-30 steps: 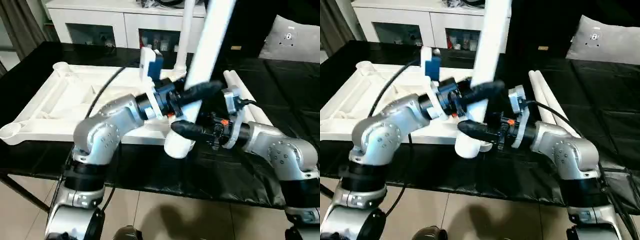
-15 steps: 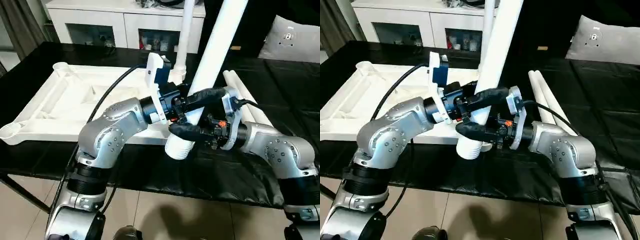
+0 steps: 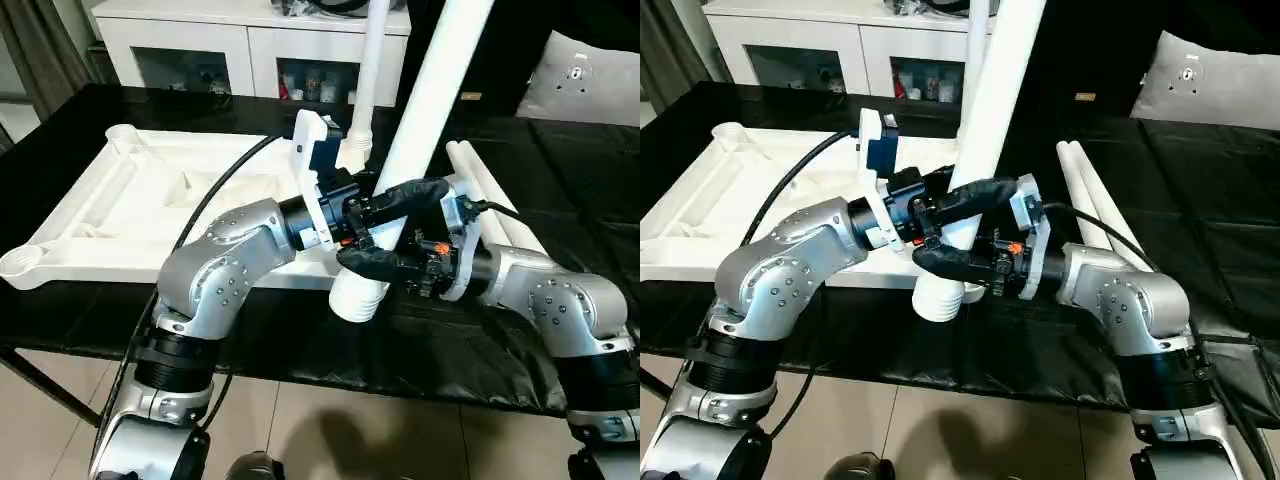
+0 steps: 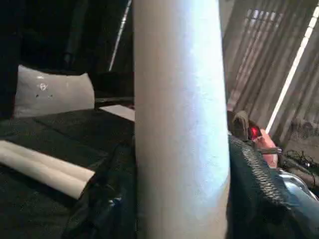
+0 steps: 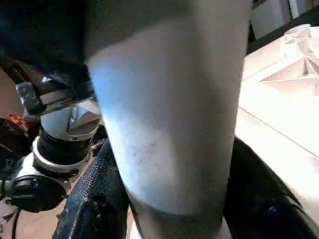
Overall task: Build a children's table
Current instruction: Pick table leg
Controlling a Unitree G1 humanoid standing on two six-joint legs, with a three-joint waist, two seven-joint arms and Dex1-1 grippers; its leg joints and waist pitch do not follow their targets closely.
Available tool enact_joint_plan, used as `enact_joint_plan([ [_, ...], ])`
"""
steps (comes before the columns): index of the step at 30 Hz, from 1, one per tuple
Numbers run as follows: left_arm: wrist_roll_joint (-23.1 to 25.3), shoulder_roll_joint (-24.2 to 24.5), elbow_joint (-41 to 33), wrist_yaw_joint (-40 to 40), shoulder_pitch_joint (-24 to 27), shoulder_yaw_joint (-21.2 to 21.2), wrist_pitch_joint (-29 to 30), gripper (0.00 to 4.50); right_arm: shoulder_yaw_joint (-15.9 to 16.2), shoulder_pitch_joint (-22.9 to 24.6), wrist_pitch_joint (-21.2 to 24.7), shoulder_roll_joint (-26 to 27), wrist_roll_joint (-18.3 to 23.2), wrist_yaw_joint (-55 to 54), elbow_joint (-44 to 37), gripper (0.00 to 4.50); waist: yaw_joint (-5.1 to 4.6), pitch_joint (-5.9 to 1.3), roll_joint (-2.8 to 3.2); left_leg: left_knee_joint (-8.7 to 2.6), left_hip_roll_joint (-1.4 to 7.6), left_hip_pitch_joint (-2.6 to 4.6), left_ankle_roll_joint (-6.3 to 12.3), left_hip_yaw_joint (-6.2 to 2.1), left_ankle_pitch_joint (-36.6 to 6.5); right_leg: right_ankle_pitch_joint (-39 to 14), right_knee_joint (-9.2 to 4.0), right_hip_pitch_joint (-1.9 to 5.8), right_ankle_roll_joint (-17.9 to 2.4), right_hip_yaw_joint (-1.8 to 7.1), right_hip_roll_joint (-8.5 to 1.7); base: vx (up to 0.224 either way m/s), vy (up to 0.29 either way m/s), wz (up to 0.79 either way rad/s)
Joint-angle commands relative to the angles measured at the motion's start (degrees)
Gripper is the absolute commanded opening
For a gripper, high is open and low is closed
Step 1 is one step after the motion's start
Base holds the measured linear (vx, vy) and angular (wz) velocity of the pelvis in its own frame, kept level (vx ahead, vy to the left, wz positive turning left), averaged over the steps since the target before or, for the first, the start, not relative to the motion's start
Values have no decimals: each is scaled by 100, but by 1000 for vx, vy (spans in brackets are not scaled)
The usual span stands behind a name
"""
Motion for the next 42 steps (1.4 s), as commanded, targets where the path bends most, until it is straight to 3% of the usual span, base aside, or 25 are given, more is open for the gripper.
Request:
enact_joint_plan([
  [1, -321, -177, -228, -12, 7, -63, 166, 272, 24, 50, -58, 88, -150, -292, 37, 199, 1, -470, -58, -345, 265, 128, 60, -74, -801, -1070, -393, 282, -1080, 206, -440, 0, 0, 0],
  [6, -821, -446, -389, 70, 27, 82, 414, 310, -2, 172, -268, 317, -305, -633, 94, 195, 1, -479, -64, -344, 265, 132, 50, -77, -828, -998, -380, 279, -1152, 200, -438, 0, 0, 0],
  [7, -908, -497, -419, 96, 35, 95, 471, 332, 12, 204, -368, 377, -385, -740, 99, 193, 9, -475, -15, -347, 270, 131, 26, -84, -870, -1020, -373, 276, -1146, 201, -439, 0, 0, 0],
  [8, -971, -566, -425, 170, 57, 88, 565, 332, 12, 234, -500, 491, -463, -883, 120, 193, -6, -463, -36, -358, 262, 128, 16, -84, -958, -1109, -401, 280, -1105, 198, -431, 0, 0, 0],
  [13, -848, -657, -604, 167, 216, -196, 746, 379, -16, 230, -609, 826, -683, -1454, 209, 191, -31, -460, -21, -383, 263, 137, -42, -95, -1068, -1287, -427, 275, -974, 204, -432, 0, 0, 0],
  [15, -919, -740, -554, 258, 200, -100, 744, 379, 26, 252, -704, 816, -689, -1331, 187, 191, -34, -462, -1, -385, 265, 143, -60, -98, -1096, -1276, -426, 268, -945, 205, -424, 0, 0, 0],
  [22, -1382, -907, -603, 246, 174, 174, 903, 382, 111, 422, -915, 853, -846, -1320, 180, 191, -33, -456, -25, -381, 255, 131, -35, -86, -1078, -1218, -429, 277, -959, 209, -427, 0, 0, 0],
  [26, -885, -757, -501, 275, 152, -100, 781, 418, 163, 457, -1033, 896, -987, -1397, 206, 191, -46, -455, -13, -391, 267, 142, -33, -97, -1114, -1286, -445, 269, -915, 210, -420, 0, 0, 0],
  [29, -771, -711, -449, 258, 118, -98, 683, 450, 161, 442, -1065, 895, -1019, -1416, 225, 191, -56, -452, -13, -395, 263, 141, -41, -96, -1116, -1288, -445, 273, -874, 214, -417, 0, 0, 0],
  [35, -654, -359, -494, -79, 112, -182, 657, 450, 193, 357, -1199, 785, -1188, -1463, 383, 191, -57, -458, -15, -396, 258, 149, -52, -97, -1088, -1254, -427, 266, -863, 210, -409, 0, 0, 0],
  [37, -739, -321, -548, -167, 138, -173, 710, 450, 185, 346, -1219, 781, -1204, -1448, 419, 191, -61, -455, -13, -392, 262, 146, -57, -91, -1095, -1218, -423, 269, -913, 215, -419, 0, 0, 0],
  [38, -939, -402, -594, -159, 211, -58, 785, 450, 143, 338, -1229, 806, -1185, -1449, 456, 191, -65, -452, -52, -395, 263, 145, -44, -85, -1096, -1206, -428, 273, -929, 214, -417, 0, 0, 0],
  [42, -1458, -783, -429, 12, 400, 416, 929, 450, 1, 346, -1227, 931, -1081, -1482, 503, 191, -58, -456, -38, -375, 259, 131, -14, -77, -1041, -1121, -413, 280, -1046, 214, -430, 0, 0, 0],
])
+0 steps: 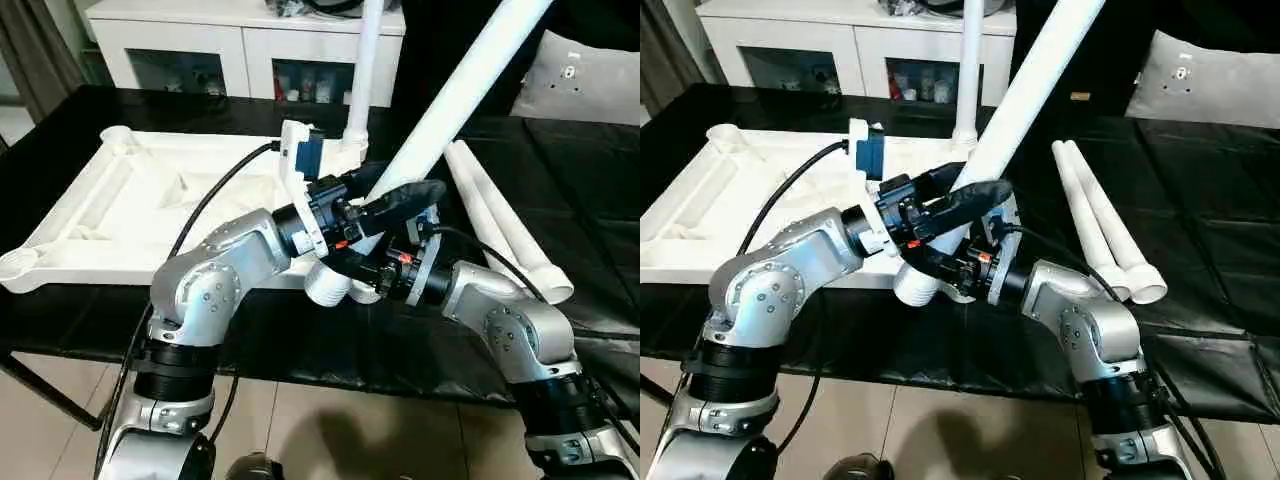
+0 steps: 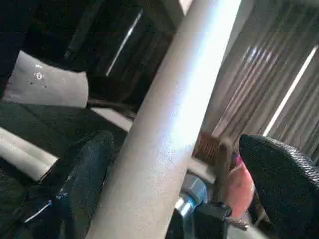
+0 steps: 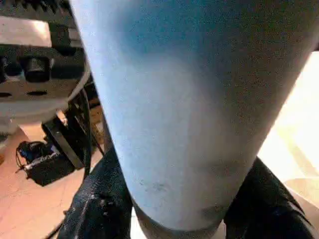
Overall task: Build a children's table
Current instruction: Pick table leg
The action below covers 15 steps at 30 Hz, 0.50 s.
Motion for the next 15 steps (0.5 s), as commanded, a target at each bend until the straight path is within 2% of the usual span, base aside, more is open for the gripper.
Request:
enact_joint_plan([
  [1, -726, -501, -77, -114, -41, 1, 242, 450, -277, -73, 129, 91, 20, -297, 291, 191, -21, -452, -52, -377, 259, 131, -6, -73, -1047, -1153, -410, 278, -1092, 211, -441, 0, 0, 0],
  [3, -798, -596, 85, 45, -73, 157, 184, 450, -355, -62, 146, 136, 122, -320, 278, 191, 6, -450, -33, -367, 260, 152, 4, -67, -1113, -1243, -432, 250, -1113, 213, -430, 0, 0, 0],
  [5, -1032, -794, 458, 450, -197, 586, 3, 450, -480, -49, 150, 204, 284, -354, 251, 191, -7, -435, -28, -381, 251, 154, -20, -73, -1281, -1458, -460, 251, -1053, 206, -419, 0, 0, 0],
  [6, -1032, -794, 458, 450, -197, 586, 3, 450, -480, -49, 150, 204, 284, -354, 251, 189, -8, -437, -31, -386, 248, 145, -25, -79, -1313, -1481, -458, 269, -1032, 201, -420, 0, 0, 0],
  [8, -1156, -875, 647, 665, -307, 871, -145, 450, -606, -35, 127, 248, 386, -436, 224, 189, -31, -442, -49, -400, 243, 121, -21, -94, -1271, -1497, -467, 288, -881, 200, -419, 0, 0, 0],
  [12, -1110, -838, 548, 611, -297, 925, -121, 450, -737, 10, 46, 273, 382, -532, 189, 189, -47, -449, -47, -392, 248, 124, -2, -87, -1112, -1410, -460, 281, -852, 207, -423, 0, 0, 0],
  [13, -930, -774, 468, 598, -246, 840, -186, 450, -781, 29, -11, 276, 350, -603, 183, 189, -53, -452, 5, -388, 253, 140, -8, -87, -1135, -1379, -470, 263, -854, 205, -408, 0, 0, 0],
  [15, -740, -719, 402, 615, -202, 775, -256, 450, -840, 42, -63, 292, 309, -673, 178, 189, -54, -458, -8, -400, 263, 141, -2, -95, -1094, -1258, -455, 271, -853, 203, -404, 0, 0, 0],
])
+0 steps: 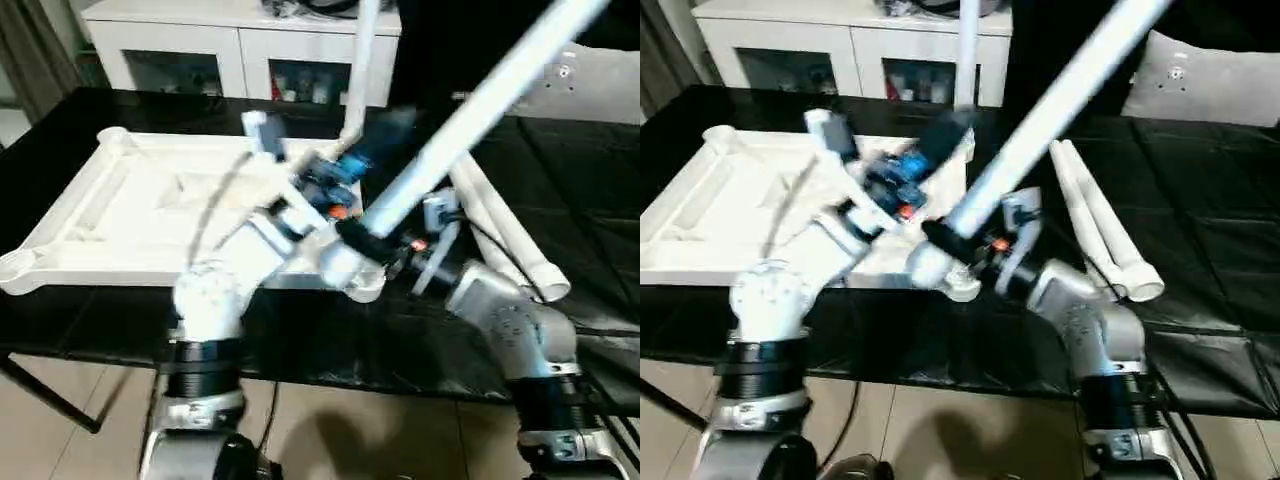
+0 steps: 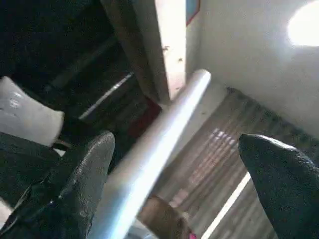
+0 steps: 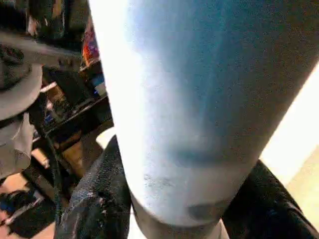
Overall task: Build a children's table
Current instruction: Pick table leg
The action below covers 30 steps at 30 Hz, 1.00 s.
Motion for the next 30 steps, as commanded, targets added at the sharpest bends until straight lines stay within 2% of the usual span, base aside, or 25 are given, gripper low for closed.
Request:
enact_joint_plan([
  [1, 582, 142, -174, 119, 98, -218, -284, 450, -195, 34, -192, 39, -68, -212, -129, 189, -18, -459, 11, -411, 272, 143, -6, -107, -1101, -1222, -446, 265, -848, 200, -406, 0, 0, 0],
  [2, 582, 142, -174, 119, 98, -218, -284, 450, -195, 34, -192, 39, -68, -212, -129, 189, -30, -456, -1, -415, 270, 147, -12, -102, -1104, -1189, -443, 266, -820, 202, -403, 0, 0, 0],
  [3, 870, 283, -126, 176, 120, -322, -444, 450, -212, 28, -340, 18, -212, -345, -115, 189, -22, -456, 1, -409, 263, 152, -19, -95, -1114, -1200, -444, 267, -825, 203, -408, 0, 0, 0],
  [4, 1200, 464, -54, 250, 152, -446, -646, 450, -200, 36, -494, -19, -374, -480, -114, 189, -8, -456, 46, -416, 268, 154, -59, -108, -1141, -1227, -436, 260, -789, 205, -411, 0, 0, 0],
  [5, 1438, 637, 43, 302, 170, -540, -746, 450, -174, 44, -636, -67, -543, -593, -105, 189, -10, -455, 19, -430, 269, 154, -99, -116, -1185, -1288, -458, 254, -670, 202, -403, 0, 0, 0],
  [7, 1823, 999, 206, 199, 222, -745, -903, 450, -179, 47, -870, -123, -791, -798, -55, 189, -14, -454, 24, -435, 248, 159, -166, -114, -1186, -1359, -449, 246, -558, 205, -399, 0, 0, 0],
  [8, 1985, 1184, 281, 121, 242, -859, -936, 450, -243, 42, -907, -117, -803, -870, -44, 189, -15, -458, 20, -435, 244, 170, -196, -108, -1216, -1389, -448, 244, -557, 208, -402, 0, 0, 0],
  [12, 3182, 2181, 766, -538, 309, -1734, -1635, 450, -395, -14, -1074, -244, -1001, -1173, 88, 189, -13, -469, 50, -449, 248, 180, -185, -121, -1213, -1244, -430, 226, -613, 212, -398, 0, 0, 0],
  [16, 3830, 2746, 1248, -1266, 299, -2318, -2238, 450, -375, 49, -1134, -376, -1101, -1134, 110, 189, -25, -476, 71, -445, 251, 196, -249, -99, -1258, -1067, -386, 224, -750, 220, -407, 0, 0, 0],
  [17, 3830, 2746, 1248, -1266, 299, -2318, -2238, 450, -375, 49, -1134, -376, -1101, -1134, 110, 189, -18, -473, 72, -448, 252, 190, -239, -101, -1255, -1039, -390, 227, -768, 221, -415, 0, 0, 0],
  [18, 4185, 2972, 1666, -1630, 228, -2610, -2728, 422, -340, 113, -1148, -449, -1159, -1081, 103, 189, -24, -474, 59, -449, 255, 193, -249, -95, -1269, -1014, -380, 227, -802, 223, -418, 0, 0, 0],
  [20, 4348, 3083, 1954, -1858, 153, -2761, -2947, 412, -324, 147, -1155, -490, -1192, -1057, 97, 189, -12, -470, 86, -457, 254, 197, -251, -102, -1341, -1077, -399, 220, -786, 226, -430, 0, 0, 0],
  [21, 4615, 3246, 2527, -2265, -34, -2995, -3455, 412, -303, 207, -1160, -567, -1224, -1030, 80, 189, -15, -472, 81, -455, 249, 195, -250, -101, -1347, -1069, -399, 222, -792, 224, -428, 0, 0, 0],
  [22, 4656, 3270, 2663, -2342, -87, -3029, -3550, 402, -302, 219, -1161, -581, -1223, -1024, 76, 189, -6, -472, 99, -453, 233, 205, -250, -95, -1407, -1188, -429, 212, -736, 230, -424, 0, 0, 0],
  [23, 4735, 3280, 2972, -2524, -216, -3077, -3731, 388, -323, 244, -1163, -600, -1210, -1005, 67, 189, -10, -483, 118, -462, 244, 196, -297, -116, -1416, -1111, -392, 235, -775, 227, -440, 0, 0, 0],
  [24, 4758, 3281, 3068, -2580, -256, -3088, -3782, 376, -331, 253, -1163, -605, -1204, -997, 62, 189, -14, -473, 116, -462, 239, 202, -289, -105, -1459, -1142, -420, 220, -785, 225, -435, 0, 0, 0],
  [26, 4863, 3285, 3456, -2855, -437, -3171, -3950, 371, -340, 293, -1159, -616, -1202, -974, 31, 189, -18, -476, 121, -458, 256, 210, -300, -107, -1526, -1041, -392, 219, -948, 222, -457, 0, 0, 0],
  [27, 4880, 3282, 3530, -2904, -474, -3183, -3975, 367, -338, 303, -1156, -618, -1204, -970, 21, 189, -8, -480, 163, -450, 251, 212, -296, -108, -1552, -1058, -392, 217, -973, 224, -460, 0, 0, 0],
  [28, 4958, 3272, 3755, -2983, -588, -3234, -4084, 356, -326, 333, -1151, -627, -1205, -958, -5, 189, -13, -471, 135, -452, 252, 213, -278, -99, -1584, -1068, -407, 216, -1013, 228, -457, 0, 0, 0],
  [29, 4986, 3265, 3851, -3023, -634, -3252, -4129, 340, -321, 345, -1151, -631, -1202, -955, -15, 189, -7, -484, 127, -450, 265, 198, -270, -108, -1525, -991, -370, 247, -1074, 228, -481, 0, 0, 0],
  [30, 5033, 3254, 4013, -3093, -713, -3283, -4204, 332, -313, 364, -1152, -638, -1199, -950, -32, 189, 6, -483, 151, -440, 256, 198, -239, -108, -1489, -1007, -384, 239, -1081, 225, -484, 0, 0, 0],
])
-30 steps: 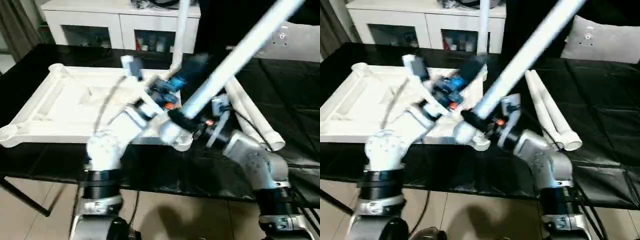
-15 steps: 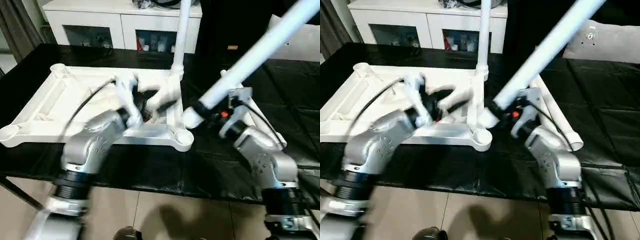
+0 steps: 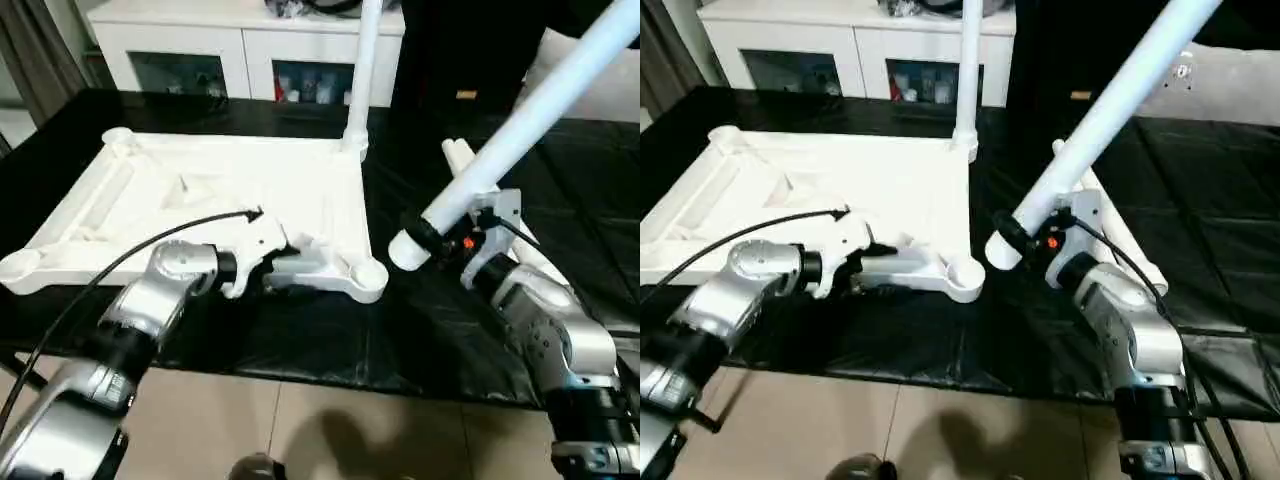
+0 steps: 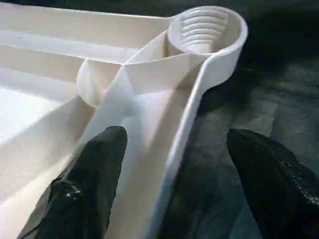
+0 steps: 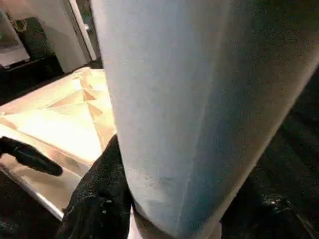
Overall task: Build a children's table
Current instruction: Pick table leg, then insert table leg to table base
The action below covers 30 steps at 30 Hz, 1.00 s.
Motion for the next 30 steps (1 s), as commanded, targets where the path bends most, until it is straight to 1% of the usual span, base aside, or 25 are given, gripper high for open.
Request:
enact_joint_plan([
  [1, 182, -35, 431, -103, -227, -111, -270, 327, 11, 32, -25, -40, 3, 29, -181, 189, -26, -464, 48, -409, 261, 186, -203, -105, -1467, -982, -365, 254, -1109, 222, -481, 0, 0, 0],
  [2, 211, -111, 767, -178, -398, -81, -379, 327, 0, 64, -10, -43, 15, 26, -201, 189, -22, -456, 61, -402, 242, 182, -160, -97, -1462, -1076, -407, 251, -1073, 222, -472, 0, 0, 0],
  [4, 188, -264, 1215, -295, -636, 40, -474, 309, -19, 104, 11, -43, 28, 23, -215, 189, -10, -462, 48, -396, 239, 190, -148, -89, -1450, -1118, -417, 256, -1080, 218, -473, 0, 0, 0],
  [5, 174, -296, 1290, -334, -675, 69, -473, 295, -20, 109, 16, -42, 29, 26, -215, 189, -11, -470, 44, -402, 259, 178, -142, -101, -1406, -1027, -393, 272, -1140, 216, -486, 0, 0, 0],
  [6, 121, -364, 1426, -425, -740, 125, -425, 295, -14, 124, 29, -42, 27, 33, -218, 189, -5, -476, 49, -399, 271, 183, -141, -106, -1394, -964, -377, 269, -1178, 214, -493, 0, 0, 0],
  [7, 77, -426, 1550, -462, -793, 174, -385, 288, -4, 136, 47, -44, 20, 32, -227, 189, -17, -470, 60, -387, 251, 175, -101, -89, -1369, -911, -389, 266, -1222, 210, -478, 0, 0, 0],
  [8, 50, -461, 1621, -505, -821, 196, -334, 280, 4, 142, 66, -47, 12, 23, -233, 189, -9, -475, 61, -383, 259, 174, -79, -97, -1340, -851, -374, 276, -1269, 211, -487, 0, 0, 0],
  [10, 73, -511, 1783, -584, -882, 211, -295, 272, 24, 153, 94, -67, -69, -77, -249, 189, -11, -474, 71, -381, 258, 165, -42, -99, -1327, -835, -375, 283, -1299, 208, -490, 0, 0, 0],
  [12, 75, -532, 1892, -694, -921, 204, -284, 253, 31, 175, 60, -65, -81, -85, -272, 189, -17, -476, 68, -381, 257, 167, -18, -99, -1334, -875, -385, 288, -1299, 207, -491, 0, 0, 0],
  [14, 88, -553, 2023, -824, -967, 195, -312, 233, 50, 212, 38, -82, -82, -53, -312, 189, -17, -469, 77, -387, 269, 177, -8, -99, -1395, -973, -399, 275, -1302, 208, -490, 0, 0, 0],
  [18, 232, -569, 2313, -1150, -1062, 186, -383, 216, 70, 285, 32, -119, -56, 36, -374, 189, -1, -465, 80, -401, 281, 188, -22, -108, -1458, -1058, -409, 274, -1295, 209, -497, 0, 0, 0],
  [19, 260, -566, 2338, -1189, -1070, 188, -394, 197, 71, 288, 45, -122, -46, 48, -380, 189, -2, -465, 71, -403, 284, 186, -24, -109, -1464, -1028, -402, 274, -1313, 211, -501, 0, 0, 0],
  [21, 284, -545, 2347, -1280, -1068, 188, -395, 186, 106, 294, 52, -134, -34, 126, -387, 189, -3, -468, 75, -404, 289, 182, -19, -112, -1453, -981, -393, 281, -1339, 210, -511, 0, 0, 0],
  [22, 281, -539, 2352, -1337, -1070, 196, -378, 178, 136, 293, 33, -137, -57, 163, -378, 189, 6, -473, 46, -398, 290, 178, 11, -109, -1384, -900, -378, 288, -1362, 209, -514, 0, 0, 0],
  [23, 299, -536, 2359, -1321, -1072, 189, -390, 168, 144, 290, 26, -136, -66, 168, -372, 189, 8, -470, 52, -393, 289, 172, 42, -100, -1344, -862, -378, 282, -1375, 211, -514, 0, 0, 0],
  [25, 392, -526, 2388, -1196, -1074, 147, -450, 149, 168, 272, 6, -125, -94, 173, -343, 189, 10, -465, 26, -392, 288, 168, 70, -100, -1316, -906, -380, 283, -1374, 209, -519, 0, 0, 0],
  [26, 473, -535, 2447, -1038, -1087, 135, -514, 142, 184, 258, -4, -119, -103, 171, -325, 189, 5, -457, 31, -398, 287, 168, 73, -101, -1345, -1007, -395, 277, -1349, 207, -516, 0, 0, 0],
  [28, 581, -584, 2571, -649, -1121, 201, -592, 122, 212, 231, -10, -107, -108, 166, -305, 189, 0, -453, 10, -397, 282, 170, 68, -101, -1390, -1137, -406, 277, -1290, 210, -514, 0, 0, 0],
  [30, 620, -591, 2572, -620, -1108, 201, -619, 107, 225, 220, -9, -102, -112, 170, -294, 189, 9, -451, 21, -403, 285, 174, 56, -106, -1399, -1281, -426, 273, -1235, 215, -525, 0, 0, 0],
])
